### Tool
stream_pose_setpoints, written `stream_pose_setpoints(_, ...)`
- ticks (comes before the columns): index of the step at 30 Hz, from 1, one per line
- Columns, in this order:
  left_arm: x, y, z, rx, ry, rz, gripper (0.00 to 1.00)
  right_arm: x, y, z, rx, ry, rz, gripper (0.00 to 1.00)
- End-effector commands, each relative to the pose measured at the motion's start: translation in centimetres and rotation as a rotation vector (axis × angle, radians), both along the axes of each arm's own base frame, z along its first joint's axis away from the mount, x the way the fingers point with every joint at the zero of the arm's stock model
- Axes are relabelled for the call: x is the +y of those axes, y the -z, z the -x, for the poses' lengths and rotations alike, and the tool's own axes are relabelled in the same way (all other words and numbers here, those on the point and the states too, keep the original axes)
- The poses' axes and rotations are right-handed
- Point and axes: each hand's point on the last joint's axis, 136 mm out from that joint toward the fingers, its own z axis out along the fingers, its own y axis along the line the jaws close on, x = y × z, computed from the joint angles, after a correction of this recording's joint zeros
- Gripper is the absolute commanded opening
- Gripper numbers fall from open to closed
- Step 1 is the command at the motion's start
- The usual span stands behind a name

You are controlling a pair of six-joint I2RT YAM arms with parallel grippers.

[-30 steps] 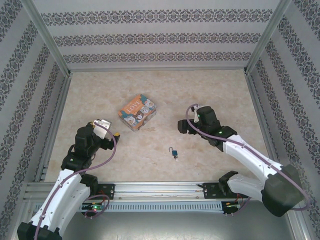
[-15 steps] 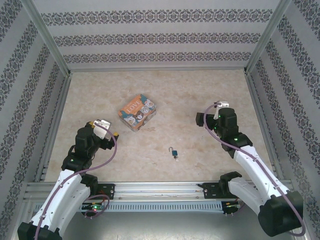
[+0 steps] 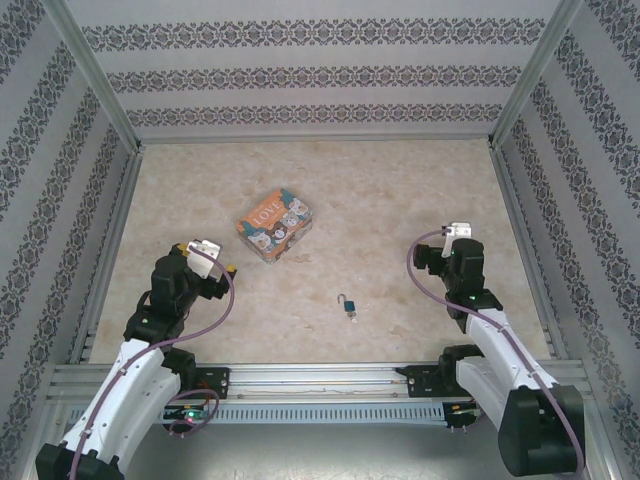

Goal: Unlock the padlock with the key

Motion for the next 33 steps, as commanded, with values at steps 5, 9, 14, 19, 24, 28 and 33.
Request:
stream_pose_setpoints(5, 0.2, -0.4, -0.3, -0.035, -0.005, -0.012, 0.99, 0.6, -1.5, -1.7, -0.175, -0.068, -0.005, 0.98)
stream_pose_setpoints(9, 0.2, -0.3, -0.3, -0.033, -0.001, -0.01, 0.99, 0.9, -1.9, -2.7, -0.223, -0.091, -0.008, 0.98)
stream_pose_setpoints(14, 0.0, -0.2, -0.3, -0.03, 0.006, -0.005, 0.99, 1.3, -2.5, -5.1, -0.298, -0.124, -0.016, 0.98)
stream_pose_setpoints(19, 0.0, -0.4, -0.4, -0.031, 0.01, -0.008, 0.99, 2.6, -1.9, -7.6, -0.293, -0.204, -0.057, 0.98)
stream_pose_setpoints(24, -0.1, -1.0, -0.4, -0.037, 0.004, 0.012, 0.99, 2.7, -0.4, -7.9, -0.293, -0.216, -0.056, 0.98)
stream_pose_setpoints(28, -0.2, -2.4, -0.9, -0.061, -0.027, 0.082, 0.99, 2.4, 0.8, -8.8, -0.227, -0.201, -0.084, 0.98)
stream_pose_setpoints(33, 0.4, -3.8, -1.7, -0.062, -0.12, 0.181, 0.99, 1.4, 0.1, -9.7, -0.242, -0.142, -0.079, 0.98)
